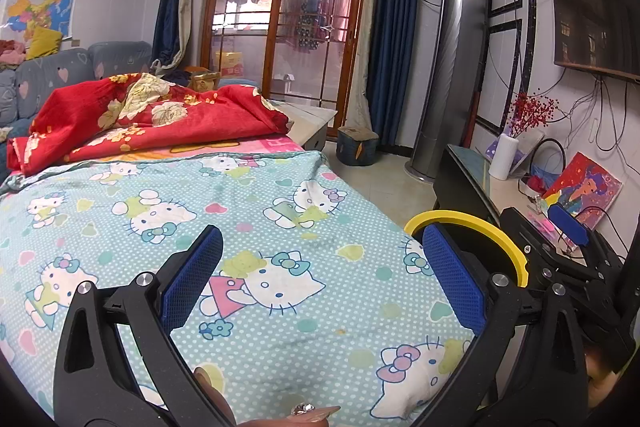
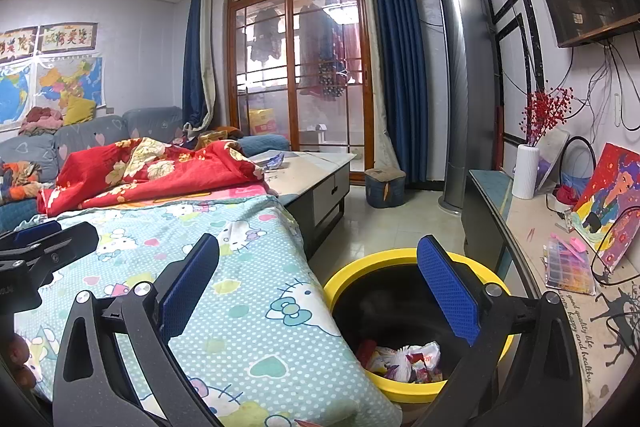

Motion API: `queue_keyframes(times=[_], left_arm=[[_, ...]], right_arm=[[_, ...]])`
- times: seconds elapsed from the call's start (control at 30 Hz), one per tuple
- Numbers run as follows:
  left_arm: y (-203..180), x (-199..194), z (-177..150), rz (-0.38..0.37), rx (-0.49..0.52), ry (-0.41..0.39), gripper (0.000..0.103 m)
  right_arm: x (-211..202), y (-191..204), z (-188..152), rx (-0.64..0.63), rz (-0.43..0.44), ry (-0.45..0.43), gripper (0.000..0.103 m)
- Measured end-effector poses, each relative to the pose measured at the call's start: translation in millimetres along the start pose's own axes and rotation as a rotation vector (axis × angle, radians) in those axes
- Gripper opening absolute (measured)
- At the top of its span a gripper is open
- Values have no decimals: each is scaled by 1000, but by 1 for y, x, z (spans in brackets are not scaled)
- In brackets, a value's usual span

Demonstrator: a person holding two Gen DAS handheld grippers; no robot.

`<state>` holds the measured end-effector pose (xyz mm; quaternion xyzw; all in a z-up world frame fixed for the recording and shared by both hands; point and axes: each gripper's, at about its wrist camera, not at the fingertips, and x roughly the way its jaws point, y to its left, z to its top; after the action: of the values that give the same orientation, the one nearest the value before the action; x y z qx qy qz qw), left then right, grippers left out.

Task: Collect trash

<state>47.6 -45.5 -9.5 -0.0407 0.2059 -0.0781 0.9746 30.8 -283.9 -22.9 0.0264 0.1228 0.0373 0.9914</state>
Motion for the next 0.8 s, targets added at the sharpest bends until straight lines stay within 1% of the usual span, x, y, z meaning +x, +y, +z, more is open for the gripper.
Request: queue_keyframes(times=[0.53,0.8], left_arm=[[-1,-1,-1,-1,3,6,92],[-7,0,-6,8,6,26,92]], right_arm=[[0,-2,0,3,-1,2,96],[3,-9,4,26,-11,25,96]])
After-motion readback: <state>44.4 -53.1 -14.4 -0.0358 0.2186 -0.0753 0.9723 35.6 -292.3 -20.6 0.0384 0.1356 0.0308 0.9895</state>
